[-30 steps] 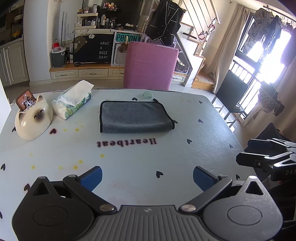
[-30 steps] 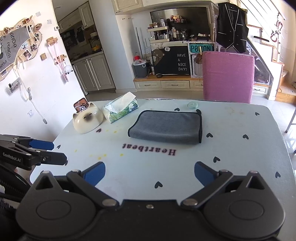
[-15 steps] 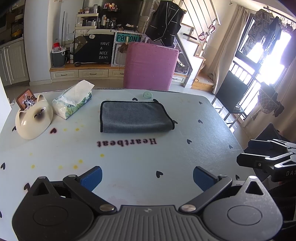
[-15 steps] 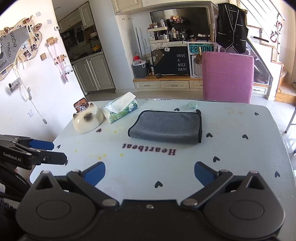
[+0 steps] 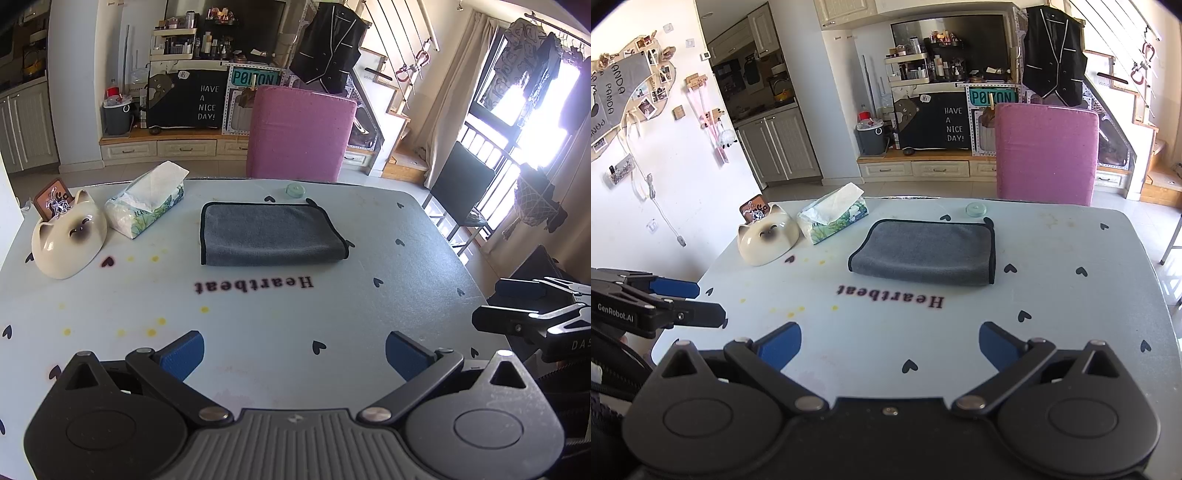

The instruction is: Fold towel

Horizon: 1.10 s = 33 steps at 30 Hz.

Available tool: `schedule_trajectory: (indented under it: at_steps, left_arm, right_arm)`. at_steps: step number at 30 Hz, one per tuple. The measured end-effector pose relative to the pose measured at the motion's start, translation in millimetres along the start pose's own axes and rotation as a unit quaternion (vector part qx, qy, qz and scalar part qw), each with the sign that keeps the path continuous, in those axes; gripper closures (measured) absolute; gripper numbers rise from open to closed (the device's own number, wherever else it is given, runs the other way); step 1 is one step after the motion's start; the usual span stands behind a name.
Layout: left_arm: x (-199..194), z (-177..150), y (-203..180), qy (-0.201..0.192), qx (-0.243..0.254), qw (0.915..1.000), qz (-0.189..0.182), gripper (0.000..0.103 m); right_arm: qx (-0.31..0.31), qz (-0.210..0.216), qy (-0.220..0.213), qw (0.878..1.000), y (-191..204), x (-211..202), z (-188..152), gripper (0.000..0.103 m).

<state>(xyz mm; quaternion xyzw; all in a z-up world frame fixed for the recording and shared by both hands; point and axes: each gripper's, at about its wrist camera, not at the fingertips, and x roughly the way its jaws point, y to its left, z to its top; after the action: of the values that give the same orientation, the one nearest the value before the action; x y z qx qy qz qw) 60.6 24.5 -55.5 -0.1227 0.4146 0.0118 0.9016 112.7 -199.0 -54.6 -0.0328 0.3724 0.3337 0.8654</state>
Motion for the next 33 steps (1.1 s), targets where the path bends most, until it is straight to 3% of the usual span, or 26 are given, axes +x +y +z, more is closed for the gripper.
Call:
schedule_trajectory:
  at_steps: [33]
  left_arm:
    - [-1.0, -0.4, 0.6, 0.0, 0.001, 1.0, -0.001, 0.0]
  right_arm:
    - [0.001, 0.002, 0.003, 1.0, 4.7, 0.6, -2.5, 0.001]
